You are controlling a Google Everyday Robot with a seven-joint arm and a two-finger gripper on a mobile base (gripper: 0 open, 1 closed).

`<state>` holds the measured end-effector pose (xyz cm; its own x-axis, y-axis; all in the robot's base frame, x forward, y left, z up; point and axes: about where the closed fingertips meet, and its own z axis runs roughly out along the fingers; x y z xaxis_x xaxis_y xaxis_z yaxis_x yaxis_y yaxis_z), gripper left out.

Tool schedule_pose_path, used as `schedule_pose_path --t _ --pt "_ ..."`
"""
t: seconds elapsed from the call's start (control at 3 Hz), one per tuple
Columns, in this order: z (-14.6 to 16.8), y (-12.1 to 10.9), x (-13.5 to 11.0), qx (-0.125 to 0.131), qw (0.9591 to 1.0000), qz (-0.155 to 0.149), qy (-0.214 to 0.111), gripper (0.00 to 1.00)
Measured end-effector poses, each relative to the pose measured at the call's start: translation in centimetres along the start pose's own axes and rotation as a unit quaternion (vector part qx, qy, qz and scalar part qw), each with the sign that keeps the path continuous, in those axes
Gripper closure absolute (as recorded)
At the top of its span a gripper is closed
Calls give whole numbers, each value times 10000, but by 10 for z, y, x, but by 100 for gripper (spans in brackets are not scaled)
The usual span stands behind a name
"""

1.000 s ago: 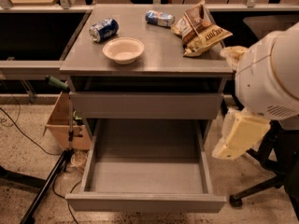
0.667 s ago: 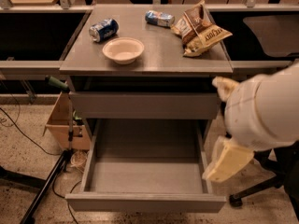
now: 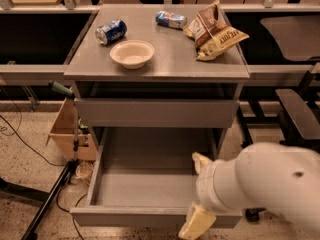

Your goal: Close middle drawer

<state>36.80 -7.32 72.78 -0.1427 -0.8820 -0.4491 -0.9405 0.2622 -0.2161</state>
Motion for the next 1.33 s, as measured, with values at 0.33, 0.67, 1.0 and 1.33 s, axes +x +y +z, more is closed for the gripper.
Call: schedule_pose_path --t 0.33,0.67,1.0,1.33 --pt "99 53 37 -711 9969 301 138 19" --pt "162 88 63 -1063 9921 638 185 42" --pt "194 100 75 -1131 9899 840 174 65" --pt "221 105 80 -1180 9883 945 204 89"
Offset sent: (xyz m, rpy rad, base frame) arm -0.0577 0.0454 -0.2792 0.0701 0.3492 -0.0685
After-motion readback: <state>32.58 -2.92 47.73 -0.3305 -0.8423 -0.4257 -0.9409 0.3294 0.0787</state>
